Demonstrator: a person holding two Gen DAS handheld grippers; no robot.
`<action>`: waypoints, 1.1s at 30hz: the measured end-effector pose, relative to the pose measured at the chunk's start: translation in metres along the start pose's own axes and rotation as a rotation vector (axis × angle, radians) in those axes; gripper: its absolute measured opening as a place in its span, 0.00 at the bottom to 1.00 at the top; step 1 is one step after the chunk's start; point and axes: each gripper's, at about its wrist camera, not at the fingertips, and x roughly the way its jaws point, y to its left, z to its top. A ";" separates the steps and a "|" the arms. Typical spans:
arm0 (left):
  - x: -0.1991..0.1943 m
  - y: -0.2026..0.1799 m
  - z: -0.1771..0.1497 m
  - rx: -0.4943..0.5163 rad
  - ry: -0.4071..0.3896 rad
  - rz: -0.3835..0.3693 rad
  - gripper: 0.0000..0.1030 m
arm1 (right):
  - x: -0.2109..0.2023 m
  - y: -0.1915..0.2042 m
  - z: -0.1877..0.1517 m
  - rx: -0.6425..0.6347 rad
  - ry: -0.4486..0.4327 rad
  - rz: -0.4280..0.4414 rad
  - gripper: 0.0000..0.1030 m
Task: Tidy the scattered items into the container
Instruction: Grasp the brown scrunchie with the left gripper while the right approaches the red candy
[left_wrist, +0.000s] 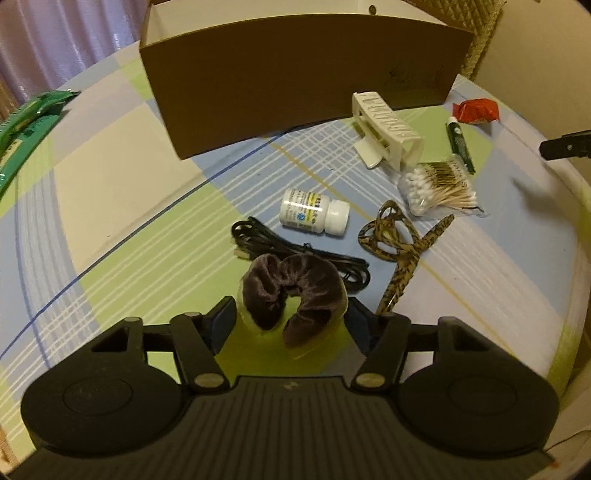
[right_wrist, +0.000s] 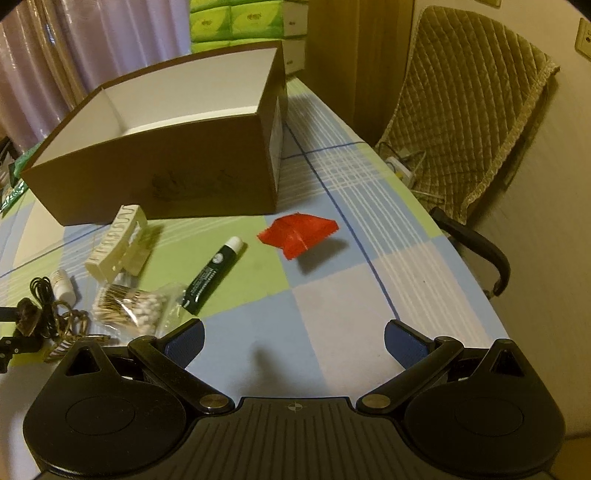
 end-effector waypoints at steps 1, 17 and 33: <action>0.001 0.000 -0.001 0.003 -0.001 -0.003 0.56 | 0.001 -0.001 0.000 -0.001 0.002 0.000 0.98; -0.018 0.016 -0.011 -0.116 -0.052 0.016 0.26 | 0.020 -0.008 0.020 -0.128 -0.038 0.025 0.98; -0.032 0.039 -0.003 -0.347 -0.040 0.132 0.26 | 0.072 -0.006 0.060 -0.447 -0.051 0.114 0.82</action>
